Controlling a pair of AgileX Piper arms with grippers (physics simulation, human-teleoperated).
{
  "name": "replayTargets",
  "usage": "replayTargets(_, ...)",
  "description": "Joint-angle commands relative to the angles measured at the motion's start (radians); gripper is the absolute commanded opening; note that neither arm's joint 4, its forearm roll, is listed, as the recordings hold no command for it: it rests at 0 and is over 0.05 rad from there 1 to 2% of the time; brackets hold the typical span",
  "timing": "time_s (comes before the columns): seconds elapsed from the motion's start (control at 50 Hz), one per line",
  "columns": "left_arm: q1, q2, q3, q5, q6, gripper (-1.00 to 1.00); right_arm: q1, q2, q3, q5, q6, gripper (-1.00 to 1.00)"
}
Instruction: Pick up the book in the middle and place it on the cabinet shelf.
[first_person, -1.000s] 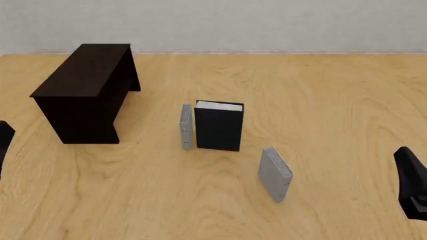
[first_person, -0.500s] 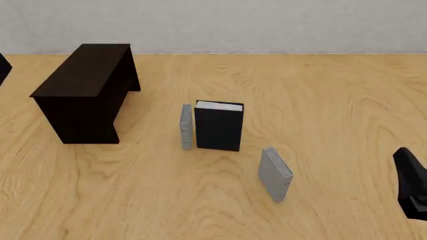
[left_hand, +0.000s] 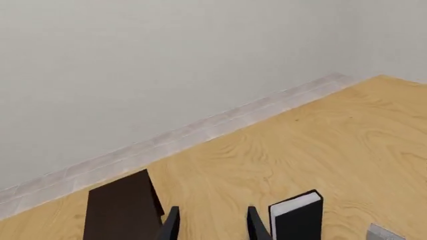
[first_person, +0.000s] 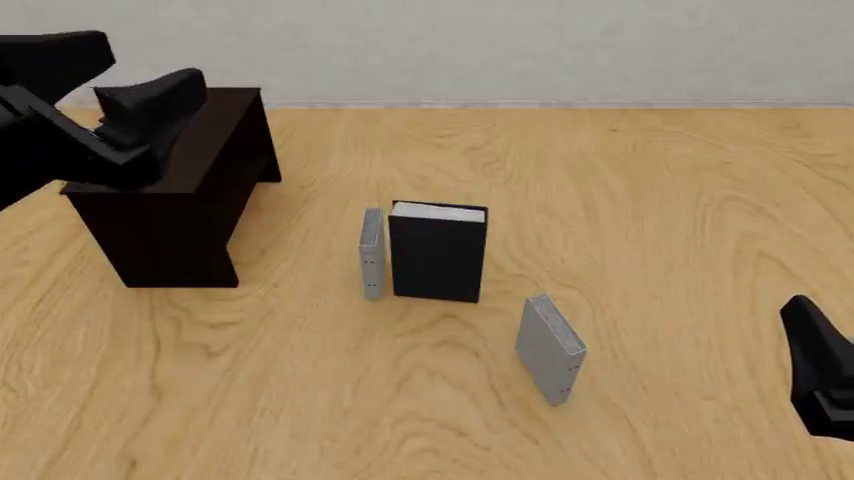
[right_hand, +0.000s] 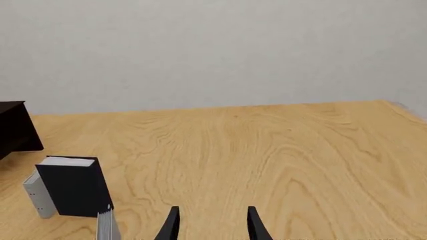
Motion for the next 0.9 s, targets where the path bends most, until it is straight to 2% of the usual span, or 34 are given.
replayTargets(0.02,-0.083,0.198,-0.083,-0.035,0.113,1.0,-0.005,0.017,0.001,-0.008,0.012,1.0)
replayTargets(0.1,-0.124,0.244,-0.174,0.037,0.138,1.0,0.007,0.039,0.001,-0.021,-0.011,1.0)
replayTargets(0.16,-0.157,0.289,-0.236,0.072,0.164,1.0,0.01,0.043,0.001,-0.024,-0.002,1.0)
replayTargets(0.3,-0.2,0.399,-0.285,0.112,0.261,1.0,0.008,0.051,0.001,-0.028,0.014,1.0)
replayTargets(0.5,-0.24,0.504,-0.414,0.231,0.267,1.0,0.009,0.069,0.001,-0.041,0.024,1.0)
replayTargets(0.54,-0.241,0.537,-0.436,0.258,0.297,1.0,0.008,0.074,0.001,-0.044,0.028,1.0)
replayTargets(0.62,-0.247,0.558,-0.484,0.297,0.294,1.0,0.009,0.08,0.0,-0.048,0.03,1.0)
replayTargets(0.64,-0.245,0.566,-0.493,0.3,0.326,1.0,0.009,0.084,0.0,-0.05,0.029,1.0)
replayTargets(0.66,-0.258,0.575,-0.518,0.33,0.325,1.0,0.009,0.089,0.0,-0.052,0.027,1.0)
replayTargets(0.82,-0.278,0.647,-0.577,0.425,0.371,1.0,0.013,0.097,0.001,-0.059,0.026,1.0)
replayTargets(0.9,-0.285,0.665,-0.602,0.456,0.361,1.0,0.012,0.098,0.001,-0.059,0.029,1.0)
